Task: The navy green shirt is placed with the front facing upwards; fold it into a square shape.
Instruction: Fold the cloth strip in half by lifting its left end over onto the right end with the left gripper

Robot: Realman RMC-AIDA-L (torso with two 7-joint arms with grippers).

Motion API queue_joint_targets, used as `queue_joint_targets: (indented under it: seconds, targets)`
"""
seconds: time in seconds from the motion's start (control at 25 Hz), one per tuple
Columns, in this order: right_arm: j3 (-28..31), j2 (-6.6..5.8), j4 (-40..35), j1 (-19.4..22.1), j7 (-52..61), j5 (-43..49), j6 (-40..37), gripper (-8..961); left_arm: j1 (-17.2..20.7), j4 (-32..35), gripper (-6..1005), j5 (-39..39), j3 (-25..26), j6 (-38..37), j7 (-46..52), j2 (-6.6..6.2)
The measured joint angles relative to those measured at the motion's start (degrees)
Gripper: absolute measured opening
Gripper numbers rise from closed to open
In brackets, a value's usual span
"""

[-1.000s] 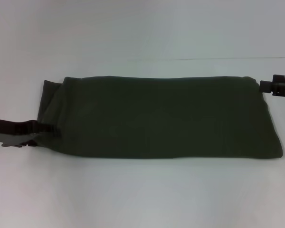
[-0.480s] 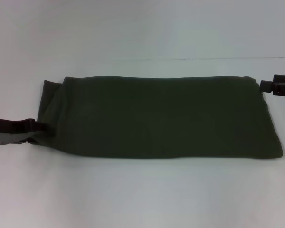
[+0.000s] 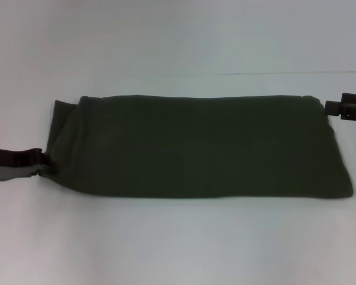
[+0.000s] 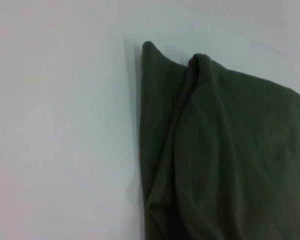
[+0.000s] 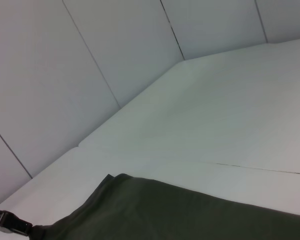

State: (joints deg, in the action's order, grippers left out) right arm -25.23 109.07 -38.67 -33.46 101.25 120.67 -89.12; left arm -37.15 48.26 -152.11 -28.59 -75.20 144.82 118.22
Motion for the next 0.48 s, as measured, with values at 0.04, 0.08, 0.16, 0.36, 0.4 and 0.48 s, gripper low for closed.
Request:
queue_joint_targets:
  seconds: [0.04,0.08,0.16,0.36,0.4,0.48]
  targets:
    - [0.0,0.0,0.0,0.01,0.0,0.0,0.01,899,0.05,0.09,295,0.04,0.11,0.0,0.01,0.0]
    - [0.0,0.01,0.0,0.02,0.0,0.0,0.04,899,0.15,0.16,261,0.09,0.23,0.0,0.02,0.0]
    - [0.0,0.24,0.08,0.04,0.0,0.0,0.15,899,0.83,0.46,203,0.54,0.58,-0.26,0.02,0.1]
    - [0.06,0.64,0.41,0.1,-0.01,-0.07,0.39,899,2.84,2.43,85,2.81,0.62,-0.71,-0.21,0.71]
    - [0.1,0.73,0.58,0.13,-0.06,-0.22,0.48,899,3.46,2.96,62,3.47,0.63,-0.94,-0.38,0.87]
    - [0.16,1.07,0.74,0.2,-0.41,-0.76,0.59,899,4.98,4.13,38,5.38,0.64,-1.52,-0.82,1.14]
